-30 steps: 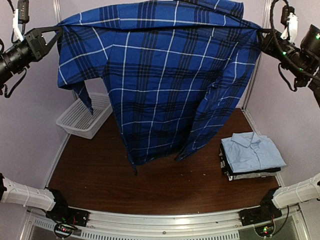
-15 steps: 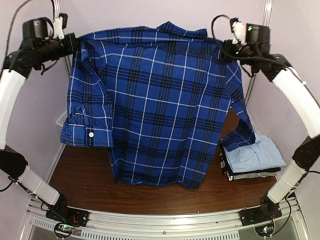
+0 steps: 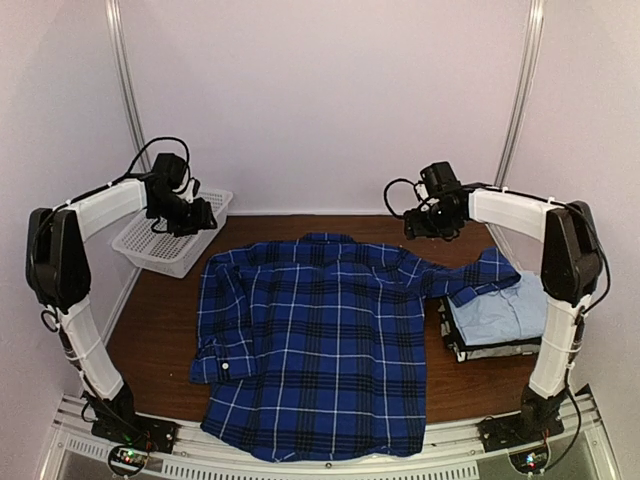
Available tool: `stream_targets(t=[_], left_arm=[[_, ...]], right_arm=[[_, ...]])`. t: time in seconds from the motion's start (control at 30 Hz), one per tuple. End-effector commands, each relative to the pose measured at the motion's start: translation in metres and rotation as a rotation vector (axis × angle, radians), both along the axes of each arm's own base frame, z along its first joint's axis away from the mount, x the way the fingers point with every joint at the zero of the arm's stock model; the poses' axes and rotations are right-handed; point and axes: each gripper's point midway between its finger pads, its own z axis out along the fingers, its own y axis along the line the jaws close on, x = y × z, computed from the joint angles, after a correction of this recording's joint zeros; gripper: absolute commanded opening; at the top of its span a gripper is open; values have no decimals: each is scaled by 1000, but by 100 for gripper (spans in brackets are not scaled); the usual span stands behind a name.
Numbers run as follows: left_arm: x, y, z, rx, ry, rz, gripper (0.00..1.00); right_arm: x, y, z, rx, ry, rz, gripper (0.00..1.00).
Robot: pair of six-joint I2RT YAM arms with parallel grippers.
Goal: Fold and stack the long sleeve shirts
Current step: Flatten out the crumpled shirt at the center of the board, then smooth out the flattened shirt at the center of the board.
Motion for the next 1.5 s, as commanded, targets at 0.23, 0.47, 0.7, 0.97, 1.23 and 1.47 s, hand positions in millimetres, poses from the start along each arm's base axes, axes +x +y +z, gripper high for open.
stream_targets(t=[0.23, 0.47, 0.7, 0.97, 1.23, 1.47], left_arm=[[-79, -108, 34, -129, -103, -194, 54], [-145, -99, -4, -114, -15, -117, 51], [-203, -74, -53, -115, 103, -24, 48], [-245, -17, -83, -10, 171, 190, 43], [-272, -6, -114, 14, 268, 205, 46], [-283, -12, -130, -18, 324, 190, 47]], right_arm=[[-90, 100, 15, 303, -19, 190, 75], [-145, 174, -9, 350, 30, 307, 69], [-141, 192, -50, 280, 57, 292, 66], [-120, 191, -85, 180, 62, 250, 63], [-95, 169, -112, 44, 48, 158, 63], [-83, 170, -119, 44, 47, 155, 64]])
